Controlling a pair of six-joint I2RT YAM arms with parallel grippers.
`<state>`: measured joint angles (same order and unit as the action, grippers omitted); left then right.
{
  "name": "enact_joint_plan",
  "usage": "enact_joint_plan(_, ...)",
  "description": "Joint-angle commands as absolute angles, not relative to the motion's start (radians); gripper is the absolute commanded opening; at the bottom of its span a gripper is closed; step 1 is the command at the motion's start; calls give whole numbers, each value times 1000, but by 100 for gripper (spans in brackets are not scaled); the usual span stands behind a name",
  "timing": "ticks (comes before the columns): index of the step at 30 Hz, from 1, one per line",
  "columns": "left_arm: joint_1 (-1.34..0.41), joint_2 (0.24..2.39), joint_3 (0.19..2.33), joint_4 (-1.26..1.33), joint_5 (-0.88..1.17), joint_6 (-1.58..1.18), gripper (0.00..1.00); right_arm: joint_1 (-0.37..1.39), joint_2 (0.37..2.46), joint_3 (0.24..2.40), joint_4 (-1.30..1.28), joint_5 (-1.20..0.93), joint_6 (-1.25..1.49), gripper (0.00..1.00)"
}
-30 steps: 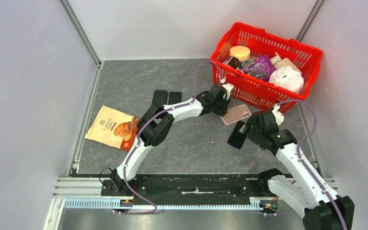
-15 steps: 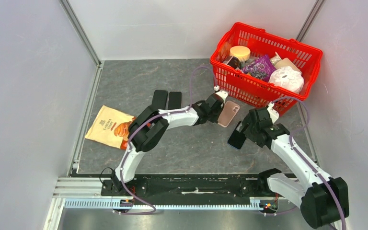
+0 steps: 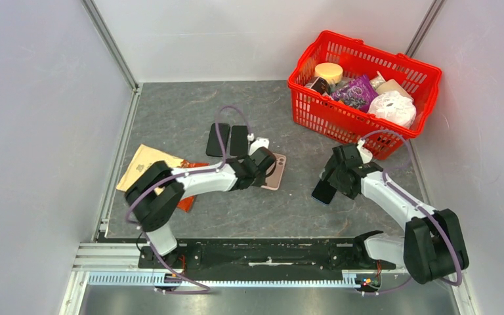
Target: Put the phone into the phone case
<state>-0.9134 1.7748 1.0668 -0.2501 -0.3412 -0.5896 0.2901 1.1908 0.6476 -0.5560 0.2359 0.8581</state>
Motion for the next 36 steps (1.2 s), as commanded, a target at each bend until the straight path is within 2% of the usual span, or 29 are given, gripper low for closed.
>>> enact_joint_plan(1, -931, 1639, 951, -299, -416, -759, 2, 286, 1241, 665, -483, 219, 841, 95)
enact_joint_plan(6, -965, 1567, 861, -309, -435, -857, 2, 287, 1316, 677, -450, 194, 827, 95)
enact_joint_plan(19, -1059, 1506, 800, -331, -488, -983, 2, 291, 1417, 687, -414, 179, 798, 95)
enact_joint_plan(29, -1089, 1502, 789, -331, -484, -985, 3, 344, 1466, 688, -460, 201, 814, 86)
enact_joint_plan(36, -1099, 1479, 767, -330, -488, -994, 13, 393, 1537, 730, -531, 212, 827, 81)
